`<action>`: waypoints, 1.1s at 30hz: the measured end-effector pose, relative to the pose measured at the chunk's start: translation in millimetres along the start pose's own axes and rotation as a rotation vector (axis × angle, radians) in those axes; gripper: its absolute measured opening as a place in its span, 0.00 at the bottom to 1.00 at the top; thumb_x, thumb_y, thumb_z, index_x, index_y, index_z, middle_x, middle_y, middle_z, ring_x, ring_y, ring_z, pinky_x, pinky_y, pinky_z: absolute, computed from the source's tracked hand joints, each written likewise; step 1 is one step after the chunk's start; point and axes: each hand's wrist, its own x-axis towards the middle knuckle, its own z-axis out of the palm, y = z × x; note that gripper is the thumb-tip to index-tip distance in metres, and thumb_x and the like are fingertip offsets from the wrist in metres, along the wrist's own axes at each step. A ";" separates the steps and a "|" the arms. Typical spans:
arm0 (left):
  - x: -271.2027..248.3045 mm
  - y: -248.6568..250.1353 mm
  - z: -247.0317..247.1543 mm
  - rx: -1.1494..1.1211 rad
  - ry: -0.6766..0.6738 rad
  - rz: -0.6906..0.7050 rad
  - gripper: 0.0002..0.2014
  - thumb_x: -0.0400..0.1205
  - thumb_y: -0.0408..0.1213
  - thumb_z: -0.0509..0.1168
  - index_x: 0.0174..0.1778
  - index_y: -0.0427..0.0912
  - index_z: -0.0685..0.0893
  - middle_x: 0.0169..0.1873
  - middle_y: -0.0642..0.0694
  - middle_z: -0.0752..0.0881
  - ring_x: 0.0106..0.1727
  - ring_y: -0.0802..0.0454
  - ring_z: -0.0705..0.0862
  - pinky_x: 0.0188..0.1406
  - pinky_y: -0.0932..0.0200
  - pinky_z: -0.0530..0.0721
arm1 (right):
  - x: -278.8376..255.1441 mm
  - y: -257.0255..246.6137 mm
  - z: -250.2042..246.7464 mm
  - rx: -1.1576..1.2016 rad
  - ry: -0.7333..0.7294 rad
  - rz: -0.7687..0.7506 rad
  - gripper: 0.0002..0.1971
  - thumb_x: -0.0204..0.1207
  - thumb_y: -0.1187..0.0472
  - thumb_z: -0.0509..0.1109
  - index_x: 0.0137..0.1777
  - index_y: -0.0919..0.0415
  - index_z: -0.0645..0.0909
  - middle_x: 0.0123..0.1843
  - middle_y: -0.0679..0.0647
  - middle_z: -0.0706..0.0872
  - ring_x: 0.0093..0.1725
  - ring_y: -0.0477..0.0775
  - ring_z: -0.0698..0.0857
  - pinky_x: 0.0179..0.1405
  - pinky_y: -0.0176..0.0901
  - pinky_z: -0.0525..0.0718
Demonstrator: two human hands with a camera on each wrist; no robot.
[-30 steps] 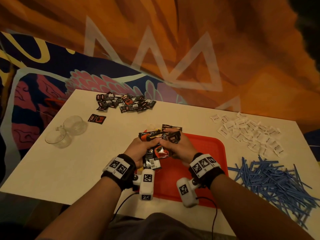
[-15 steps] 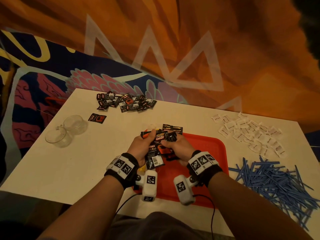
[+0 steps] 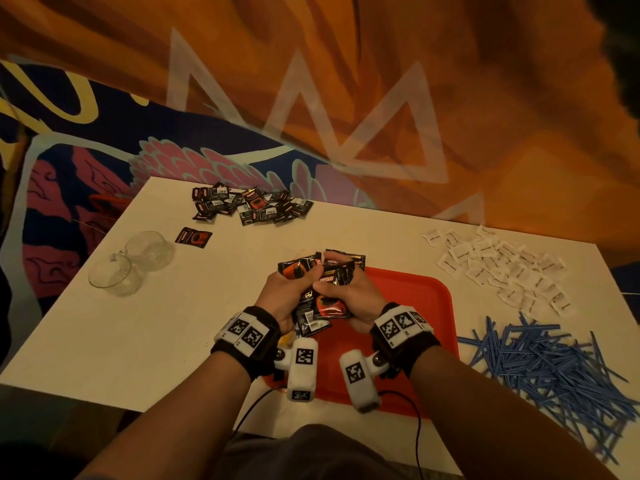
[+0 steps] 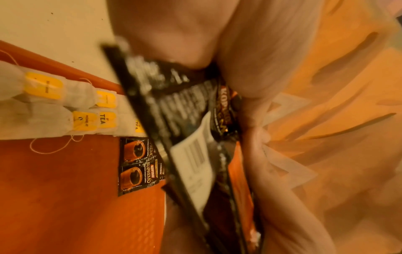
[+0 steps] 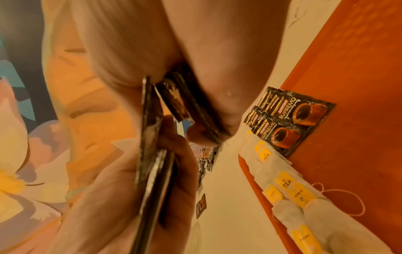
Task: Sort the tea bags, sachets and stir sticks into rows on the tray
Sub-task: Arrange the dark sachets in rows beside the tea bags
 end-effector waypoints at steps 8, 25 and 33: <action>0.4 1.4 2.1 0.071 -0.010 0.084 0.06 0.79 0.29 0.73 0.51 0.36 0.90 0.46 0.35 0.92 0.46 0.40 0.92 0.45 0.46 0.90 | 0.1 -0.1 0.4 -0.062 -0.067 -0.013 0.33 0.70 0.82 0.72 0.69 0.53 0.73 0.57 0.63 0.85 0.55 0.60 0.86 0.54 0.55 0.86; 21.9 -3.8 9.6 0.101 0.338 0.164 0.09 0.79 0.42 0.76 0.41 0.40 0.90 0.38 0.40 0.93 0.43 0.39 0.92 0.53 0.37 0.90 | 6.6 -3.6 7.4 -0.131 0.008 0.050 0.17 0.81 0.77 0.62 0.60 0.54 0.81 0.58 0.63 0.87 0.59 0.66 0.86 0.62 0.63 0.84; 30.1 7.5 3.0 -0.157 0.353 0.083 0.11 0.84 0.39 0.70 0.44 0.32 0.85 0.37 0.35 0.88 0.28 0.45 0.84 0.34 0.52 0.86 | 12.0 -17.7 -2.5 -0.081 0.141 -0.023 0.22 0.79 0.82 0.55 0.60 0.57 0.78 0.57 0.65 0.85 0.43 0.59 0.89 0.44 0.54 0.88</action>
